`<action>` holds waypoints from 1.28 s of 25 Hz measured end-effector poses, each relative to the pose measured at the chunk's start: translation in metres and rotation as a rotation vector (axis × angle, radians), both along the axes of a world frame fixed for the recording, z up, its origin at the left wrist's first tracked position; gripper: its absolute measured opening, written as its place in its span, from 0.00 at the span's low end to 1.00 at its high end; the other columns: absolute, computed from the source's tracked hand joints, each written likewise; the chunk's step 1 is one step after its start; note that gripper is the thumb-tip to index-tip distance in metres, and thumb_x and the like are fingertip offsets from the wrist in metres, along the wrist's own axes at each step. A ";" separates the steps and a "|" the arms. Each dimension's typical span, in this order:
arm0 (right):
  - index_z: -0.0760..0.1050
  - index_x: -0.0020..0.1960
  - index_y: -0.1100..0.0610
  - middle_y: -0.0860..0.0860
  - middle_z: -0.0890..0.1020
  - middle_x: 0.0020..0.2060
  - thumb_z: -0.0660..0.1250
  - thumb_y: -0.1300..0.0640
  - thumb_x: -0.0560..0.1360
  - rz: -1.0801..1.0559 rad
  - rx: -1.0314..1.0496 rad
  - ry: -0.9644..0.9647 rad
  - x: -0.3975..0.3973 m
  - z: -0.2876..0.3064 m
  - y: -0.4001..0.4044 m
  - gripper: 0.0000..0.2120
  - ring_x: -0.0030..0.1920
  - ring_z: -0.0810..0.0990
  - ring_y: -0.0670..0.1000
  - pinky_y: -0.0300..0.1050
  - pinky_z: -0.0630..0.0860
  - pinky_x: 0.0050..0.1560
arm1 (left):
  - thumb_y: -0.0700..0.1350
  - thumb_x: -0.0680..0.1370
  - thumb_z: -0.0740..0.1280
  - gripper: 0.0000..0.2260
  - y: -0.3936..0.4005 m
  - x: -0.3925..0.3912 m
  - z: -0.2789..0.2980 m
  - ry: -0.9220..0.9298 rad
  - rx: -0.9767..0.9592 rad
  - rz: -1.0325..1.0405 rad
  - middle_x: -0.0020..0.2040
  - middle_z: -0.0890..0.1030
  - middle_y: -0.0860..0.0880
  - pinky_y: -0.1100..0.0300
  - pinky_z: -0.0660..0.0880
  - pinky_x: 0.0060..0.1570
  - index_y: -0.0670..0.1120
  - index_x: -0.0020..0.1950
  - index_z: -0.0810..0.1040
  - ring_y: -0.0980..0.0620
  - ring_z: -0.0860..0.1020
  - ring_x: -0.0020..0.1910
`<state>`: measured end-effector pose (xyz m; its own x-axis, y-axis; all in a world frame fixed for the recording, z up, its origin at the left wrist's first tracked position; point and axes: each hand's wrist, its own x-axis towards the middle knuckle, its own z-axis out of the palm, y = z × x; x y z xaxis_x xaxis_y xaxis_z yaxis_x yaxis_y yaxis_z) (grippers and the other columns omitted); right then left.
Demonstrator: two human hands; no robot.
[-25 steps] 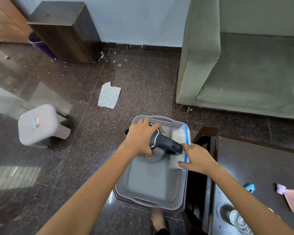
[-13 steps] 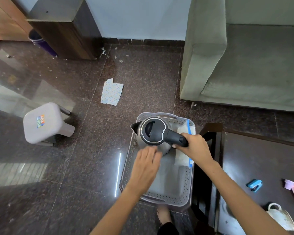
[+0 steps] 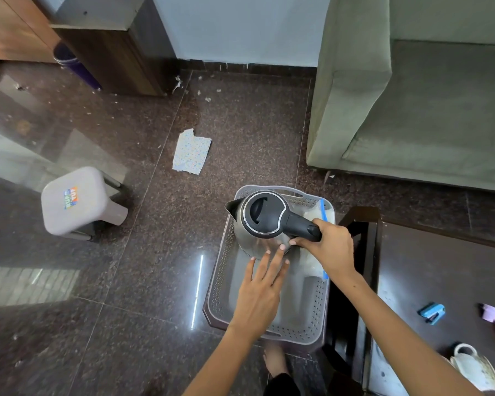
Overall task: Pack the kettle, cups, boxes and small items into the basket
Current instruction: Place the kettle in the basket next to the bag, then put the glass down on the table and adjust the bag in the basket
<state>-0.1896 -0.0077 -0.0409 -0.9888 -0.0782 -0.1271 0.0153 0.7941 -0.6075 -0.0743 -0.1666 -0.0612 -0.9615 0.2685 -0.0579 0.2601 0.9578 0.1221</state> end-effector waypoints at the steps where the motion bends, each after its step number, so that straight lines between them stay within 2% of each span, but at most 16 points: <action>1: 0.69 0.32 0.51 0.46 0.70 0.23 0.78 0.40 0.59 0.001 -0.006 0.009 -0.002 -0.001 0.000 0.22 0.28 0.73 0.53 0.42 0.63 0.29 | 0.42 0.70 0.69 0.27 0.001 0.001 -0.001 -0.008 -0.011 0.005 0.76 0.59 0.45 0.43 0.68 0.64 0.46 0.69 0.71 0.43 0.65 0.70; 5: 0.77 0.37 0.56 0.49 0.75 0.25 0.80 0.45 0.58 0.019 -0.021 0.048 -0.016 0.001 0.003 0.19 0.29 0.74 0.52 0.42 0.66 0.32 | 0.40 0.68 0.70 0.27 0.006 -0.003 -0.005 -0.015 0.007 0.046 0.76 0.58 0.44 0.42 0.66 0.65 0.46 0.68 0.72 0.42 0.62 0.71; 7: 0.79 0.40 0.56 0.46 0.74 0.26 0.80 0.46 0.58 0.023 -0.039 0.055 -0.018 0.002 0.004 0.19 0.30 0.72 0.50 0.42 0.66 0.33 | 0.41 0.69 0.70 0.26 0.009 -0.007 -0.006 -0.018 0.019 0.043 0.76 0.59 0.45 0.43 0.67 0.64 0.46 0.67 0.72 0.42 0.64 0.70; 10: 0.77 0.38 0.55 0.43 0.71 0.26 0.80 0.45 0.59 0.039 -0.018 0.034 -0.017 0.004 0.004 0.18 0.31 0.73 0.51 0.43 0.65 0.32 | 0.40 0.68 0.71 0.26 0.014 -0.012 -0.007 -0.013 0.029 0.032 0.74 0.63 0.43 0.44 0.69 0.63 0.45 0.66 0.72 0.42 0.66 0.68; 13: 0.68 0.35 0.51 0.42 0.69 0.25 0.79 0.45 0.61 0.045 -0.020 -0.012 -0.015 0.004 0.007 0.20 0.33 0.74 0.51 0.42 0.64 0.33 | 0.39 0.66 0.72 0.26 0.019 -0.010 -0.005 -0.003 0.045 0.036 0.71 0.70 0.43 0.45 0.71 0.61 0.44 0.64 0.73 0.43 0.69 0.66; 15: 0.71 0.39 0.51 0.42 0.73 0.30 0.78 0.46 0.62 0.038 -0.030 -0.007 -0.012 0.004 0.010 0.18 0.36 0.77 0.53 0.42 0.65 0.35 | 0.38 0.66 0.72 0.25 0.023 -0.011 -0.002 -0.011 0.074 0.055 0.68 0.72 0.42 0.46 0.72 0.60 0.44 0.63 0.74 0.43 0.70 0.64; 18: 0.77 0.50 0.53 0.46 0.82 0.43 0.78 0.48 0.63 0.011 -0.079 0.019 -0.001 0.003 0.022 0.20 0.46 0.80 0.51 0.45 0.74 0.41 | 0.38 0.67 0.71 0.23 0.034 -0.011 0.009 -0.005 0.133 0.081 0.65 0.74 0.41 0.45 0.73 0.59 0.43 0.61 0.75 0.42 0.72 0.63; 20: 0.77 0.54 0.53 0.47 0.82 0.50 0.77 0.50 0.64 -0.032 -0.126 0.038 0.014 0.003 0.043 0.21 0.50 0.81 0.48 0.47 0.78 0.47 | 0.39 0.66 0.72 0.22 0.053 -0.008 0.017 0.019 0.170 0.068 0.63 0.76 0.41 0.47 0.74 0.59 0.42 0.59 0.76 0.42 0.74 0.61; 22: 0.78 0.54 0.53 0.47 0.82 0.50 0.77 0.51 0.66 -0.097 -0.147 0.067 0.034 0.003 0.074 0.19 0.50 0.81 0.46 0.49 0.80 0.46 | 0.42 0.68 0.71 0.19 0.080 -0.001 0.022 0.037 0.234 0.054 0.62 0.77 0.42 0.50 0.72 0.59 0.43 0.59 0.77 0.43 0.74 0.60; 24: 0.78 0.52 0.52 0.46 0.83 0.49 0.76 0.51 0.67 -0.176 -0.119 0.081 0.064 0.001 0.122 0.16 0.50 0.81 0.45 0.48 0.80 0.45 | 0.44 0.72 0.66 0.17 0.123 0.013 0.020 0.027 0.304 0.025 0.63 0.76 0.43 0.51 0.69 0.61 0.43 0.60 0.76 0.45 0.71 0.61; 26: 0.79 0.51 0.52 0.46 0.83 0.48 0.76 0.50 0.67 -0.244 -0.091 0.069 0.095 -0.002 0.168 0.14 0.48 0.81 0.45 0.46 0.80 0.44 | 0.46 0.74 0.62 0.17 0.164 0.030 0.013 -0.013 0.347 -0.005 0.63 0.76 0.44 0.49 0.71 0.61 0.44 0.61 0.75 0.45 0.72 0.62; 29: 0.81 0.49 0.54 0.48 0.84 0.47 0.76 0.52 0.68 -0.359 -0.024 -0.002 0.153 -0.021 0.242 0.12 0.43 0.82 0.48 0.44 0.78 0.43 | 0.48 0.75 0.58 0.19 0.229 0.063 -0.011 -0.111 0.396 -0.045 0.63 0.76 0.45 0.49 0.71 0.62 0.44 0.62 0.75 0.45 0.73 0.62; 32: 0.80 0.53 0.53 0.50 0.83 0.50 0.75 0.50 0.68 -0.346 0.061 -0.145 0.202 -0.051 0.293 0.16 0.48 0.81 0.53 0.43 0.75 0.45 | 0.46 0.72 0.63 0.19 0.277 0.091 -0.043 -0.191 0.395 -0.031 0.61 0.78 0.45 0.50 0.72 0.60 0.43 0.61 0.76 0.45 0.75 0.60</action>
